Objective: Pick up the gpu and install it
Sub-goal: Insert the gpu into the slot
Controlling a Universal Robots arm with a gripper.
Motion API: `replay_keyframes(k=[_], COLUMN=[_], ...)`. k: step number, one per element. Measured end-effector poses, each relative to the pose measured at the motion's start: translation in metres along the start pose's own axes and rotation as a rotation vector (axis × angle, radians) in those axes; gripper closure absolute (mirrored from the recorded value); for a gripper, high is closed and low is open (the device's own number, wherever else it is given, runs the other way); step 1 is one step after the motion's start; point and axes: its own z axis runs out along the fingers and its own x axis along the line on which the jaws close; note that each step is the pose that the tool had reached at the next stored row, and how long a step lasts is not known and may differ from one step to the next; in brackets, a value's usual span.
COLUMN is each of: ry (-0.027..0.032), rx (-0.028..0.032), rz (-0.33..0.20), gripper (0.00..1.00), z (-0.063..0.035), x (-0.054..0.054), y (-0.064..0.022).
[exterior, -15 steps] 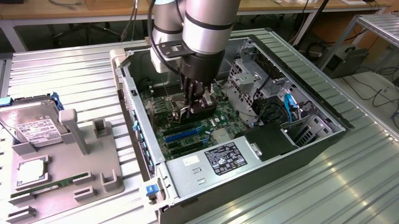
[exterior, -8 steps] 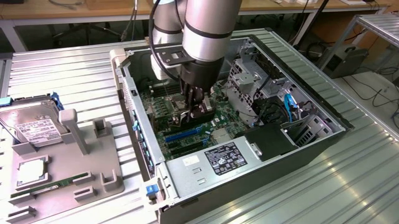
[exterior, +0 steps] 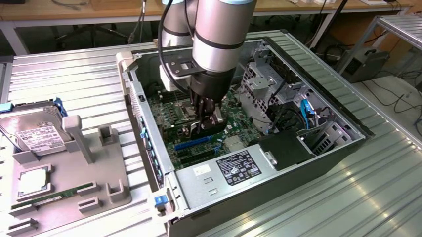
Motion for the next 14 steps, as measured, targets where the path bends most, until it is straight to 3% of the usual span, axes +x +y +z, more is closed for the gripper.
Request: replay_keyframes(k=[8, 14], ry=[-0.0017, -0.0037], rx=[0.0001, 0.0006], rz=[0.001, 0.027], gripper=[0.74, 0.74], z=[0.0011, 0.0134], x=[-0.003, -0.002], y=[-0.0001, 0.0047])
